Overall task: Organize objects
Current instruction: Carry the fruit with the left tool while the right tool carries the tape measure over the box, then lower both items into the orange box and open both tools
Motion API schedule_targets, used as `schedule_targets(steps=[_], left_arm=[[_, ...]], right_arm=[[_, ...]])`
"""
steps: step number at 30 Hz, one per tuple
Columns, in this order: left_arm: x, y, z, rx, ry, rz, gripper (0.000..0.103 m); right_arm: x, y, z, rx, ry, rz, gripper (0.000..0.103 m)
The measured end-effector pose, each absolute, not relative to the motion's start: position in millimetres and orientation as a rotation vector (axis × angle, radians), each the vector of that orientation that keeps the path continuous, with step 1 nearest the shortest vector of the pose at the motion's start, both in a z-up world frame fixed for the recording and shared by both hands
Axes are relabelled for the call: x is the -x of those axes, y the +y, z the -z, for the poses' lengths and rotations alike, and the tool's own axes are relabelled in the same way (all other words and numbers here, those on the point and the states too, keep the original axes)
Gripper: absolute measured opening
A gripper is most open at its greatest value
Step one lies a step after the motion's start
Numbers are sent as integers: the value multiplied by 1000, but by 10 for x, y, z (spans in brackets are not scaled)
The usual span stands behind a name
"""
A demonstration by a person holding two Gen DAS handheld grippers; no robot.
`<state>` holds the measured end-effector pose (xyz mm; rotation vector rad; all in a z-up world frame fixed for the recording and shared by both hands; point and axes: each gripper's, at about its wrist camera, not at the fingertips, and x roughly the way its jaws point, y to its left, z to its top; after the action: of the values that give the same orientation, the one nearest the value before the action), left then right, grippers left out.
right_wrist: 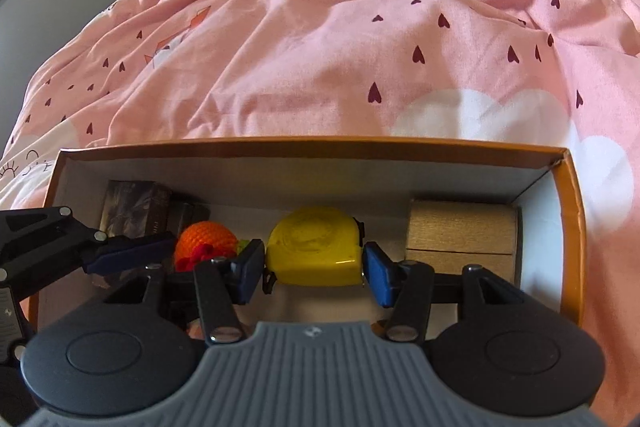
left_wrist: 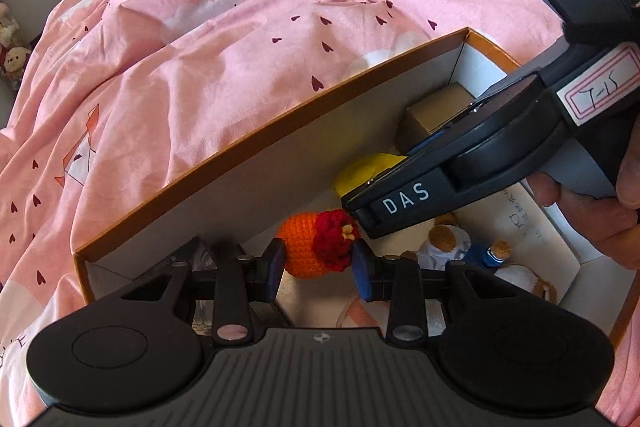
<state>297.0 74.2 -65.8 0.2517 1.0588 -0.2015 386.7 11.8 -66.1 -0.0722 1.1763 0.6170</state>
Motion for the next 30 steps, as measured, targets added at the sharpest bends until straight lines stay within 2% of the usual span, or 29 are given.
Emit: schedule_targets(steps=[16,19,30], left_arm=[[-3078,649,810,-318,1135,185,41],[-3069,629,826,-341,1140,192,41],[-3077,621,815,-328,1184,205,44]], right_arm=[[-3903,191,782,77,1253,-589,58],[-3891,173,746,69,1246,-613,64],[-3773,14,450,102,1149,-605,64]])
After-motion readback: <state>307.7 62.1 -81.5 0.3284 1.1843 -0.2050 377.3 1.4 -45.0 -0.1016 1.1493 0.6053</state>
